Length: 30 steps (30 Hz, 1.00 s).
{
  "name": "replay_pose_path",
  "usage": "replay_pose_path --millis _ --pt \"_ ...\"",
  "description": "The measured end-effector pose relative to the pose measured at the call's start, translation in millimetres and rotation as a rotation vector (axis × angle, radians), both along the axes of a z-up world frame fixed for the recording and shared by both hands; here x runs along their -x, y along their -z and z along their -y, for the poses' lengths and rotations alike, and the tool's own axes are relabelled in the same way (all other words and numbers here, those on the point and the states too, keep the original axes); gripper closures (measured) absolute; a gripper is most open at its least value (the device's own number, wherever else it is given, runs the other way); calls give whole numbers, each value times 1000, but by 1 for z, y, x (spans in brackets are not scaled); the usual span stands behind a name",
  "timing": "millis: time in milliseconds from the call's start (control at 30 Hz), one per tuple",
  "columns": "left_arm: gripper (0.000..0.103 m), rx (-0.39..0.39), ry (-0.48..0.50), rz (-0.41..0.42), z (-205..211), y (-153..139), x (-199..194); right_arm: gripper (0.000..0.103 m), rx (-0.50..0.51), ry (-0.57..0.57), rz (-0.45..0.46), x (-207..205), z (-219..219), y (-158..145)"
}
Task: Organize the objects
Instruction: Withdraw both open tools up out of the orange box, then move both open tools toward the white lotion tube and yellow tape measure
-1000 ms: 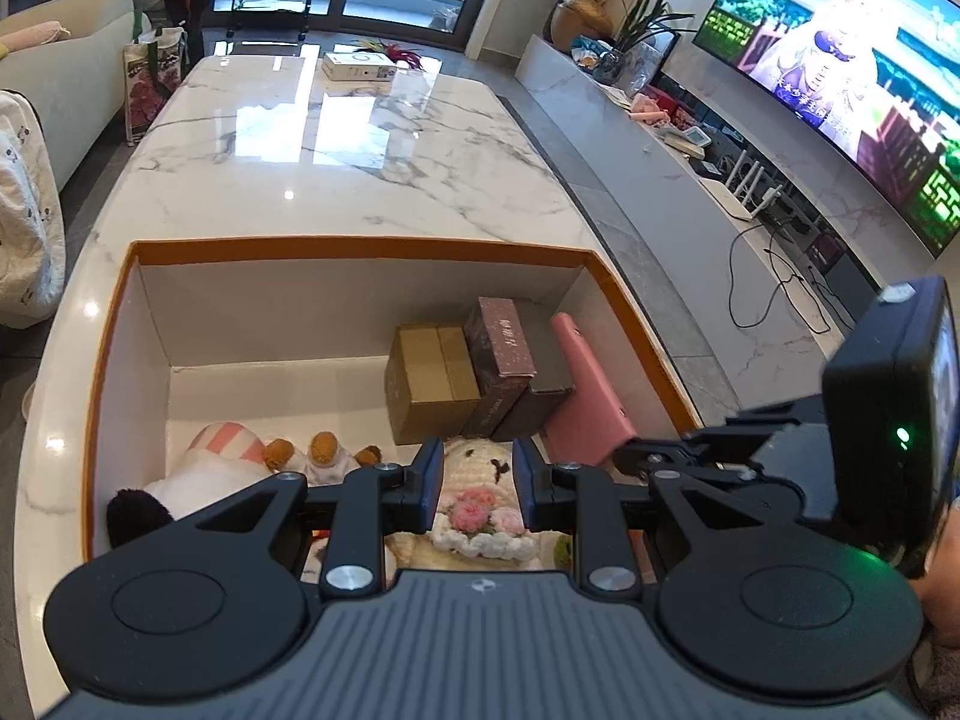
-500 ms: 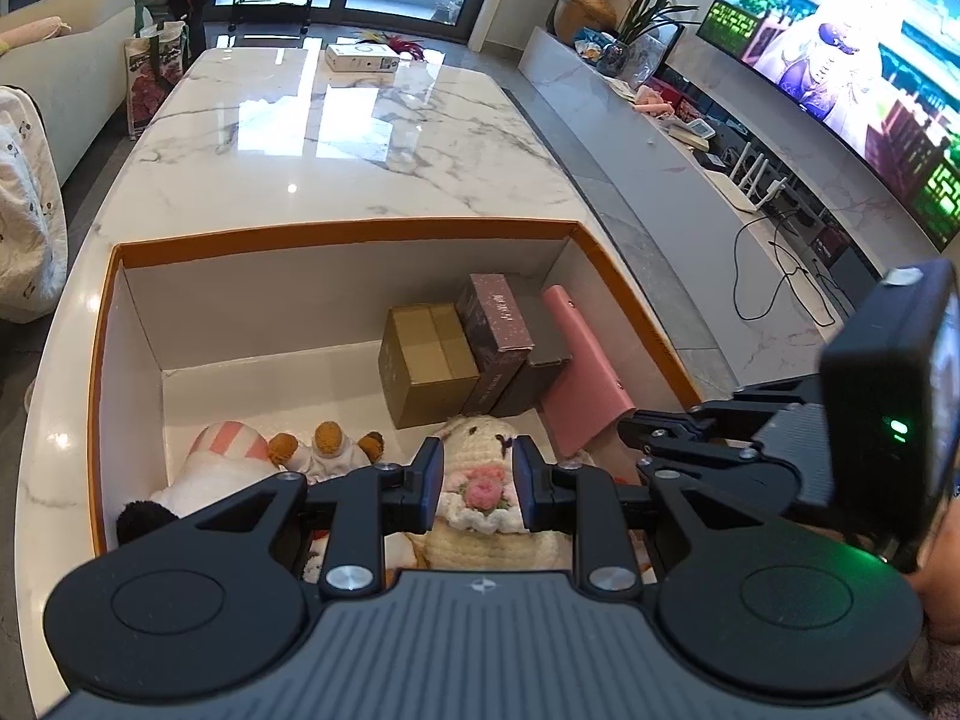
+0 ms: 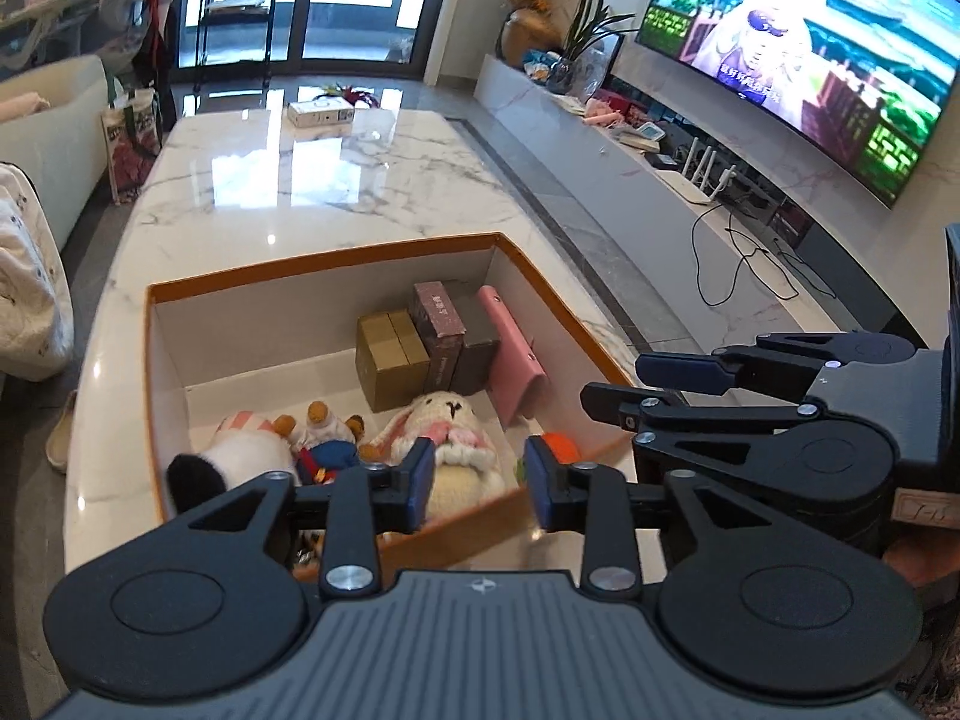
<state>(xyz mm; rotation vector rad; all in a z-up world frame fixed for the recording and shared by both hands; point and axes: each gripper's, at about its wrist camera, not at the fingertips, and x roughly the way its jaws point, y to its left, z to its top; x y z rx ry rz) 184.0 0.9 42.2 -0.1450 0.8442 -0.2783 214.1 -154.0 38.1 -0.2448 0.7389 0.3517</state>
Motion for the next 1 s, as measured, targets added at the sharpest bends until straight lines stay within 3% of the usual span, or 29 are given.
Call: replay_pose_path --millis 33,233,533,700,1000 --pt "49 -4 -4 0 -1 -2 5 64 -16 -4 1 8 0 -2" --pt "49 -49 -39 -24 -10 2 38 60 -64 -34 -35 51 -4 10" --pt "45 -187 -98 -166 -23 53 82 55 -92 -39 -198 102 -18 77" --pt "45 -204 -132 -234 -32 81 101 53 -114 -23 -253 118 -18 100" --pt "43 -202 -149 -281 -38 113 121 48 -210 48 -321 130 -10 127"
